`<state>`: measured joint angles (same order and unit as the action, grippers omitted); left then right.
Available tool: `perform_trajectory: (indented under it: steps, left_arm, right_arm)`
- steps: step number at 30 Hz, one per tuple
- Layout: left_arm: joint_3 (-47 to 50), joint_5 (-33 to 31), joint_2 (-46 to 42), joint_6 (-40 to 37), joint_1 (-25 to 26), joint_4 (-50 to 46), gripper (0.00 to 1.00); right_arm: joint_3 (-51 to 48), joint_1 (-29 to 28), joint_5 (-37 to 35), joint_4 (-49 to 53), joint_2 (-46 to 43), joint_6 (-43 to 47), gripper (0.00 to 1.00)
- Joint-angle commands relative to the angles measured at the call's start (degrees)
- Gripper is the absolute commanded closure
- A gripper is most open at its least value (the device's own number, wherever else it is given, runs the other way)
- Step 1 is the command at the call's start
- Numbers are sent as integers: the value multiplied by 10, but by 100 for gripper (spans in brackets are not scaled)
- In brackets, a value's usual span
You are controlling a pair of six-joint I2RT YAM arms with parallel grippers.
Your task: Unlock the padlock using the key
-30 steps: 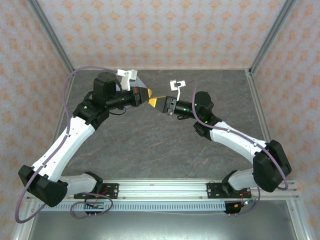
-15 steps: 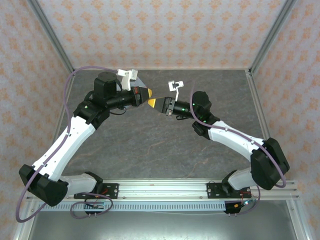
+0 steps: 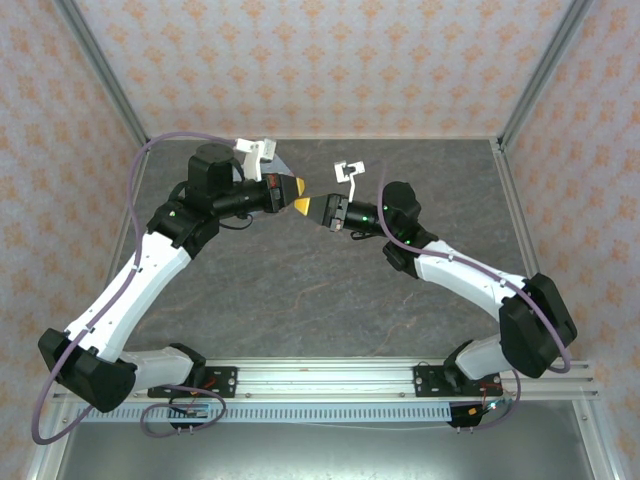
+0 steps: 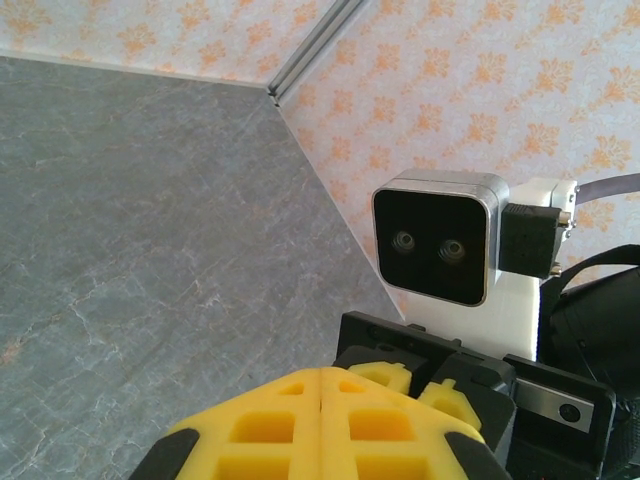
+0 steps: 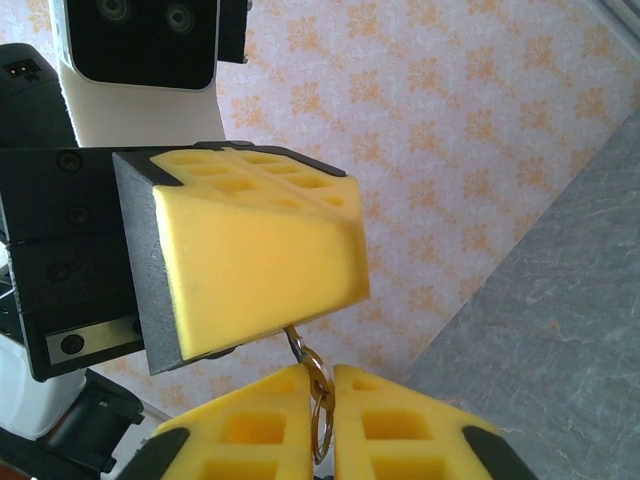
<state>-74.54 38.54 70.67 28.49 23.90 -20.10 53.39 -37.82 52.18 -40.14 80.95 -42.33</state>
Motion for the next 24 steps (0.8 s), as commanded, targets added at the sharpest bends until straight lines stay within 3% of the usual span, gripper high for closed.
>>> perform_trajectory:
  steps: [1,6,8,11,15,19,24]
  left_arm:
    - [-17,9,2,-7,2,10,100]
    - [-26,-1,11,-7,1,3,100]
    - [-31,-7,16,-3,-2,-1,90]
    - [-34,-24,16,6,-10,-6,65]
    - [-39,-63,22,18,-42,-33,45]
    - [-39,-113,47,41,-77,-64,34]
    - [-63,-228,114,-8,-85,-111,24]
  right_arm:
    - [11,-3,12,-17,-2,6,96]
    - [2,-3,7,4,-14,20,100]
    - [-4,-3,-1,15,-22,27,100]
    - [-12,-1,-21,47,-39,44,100]
    - [-23,-1,-58,119,-69,82,100]
    - [-35,0,-105,198,-99,115,100]
    - [-45,0,-183,308,-144,147,100]
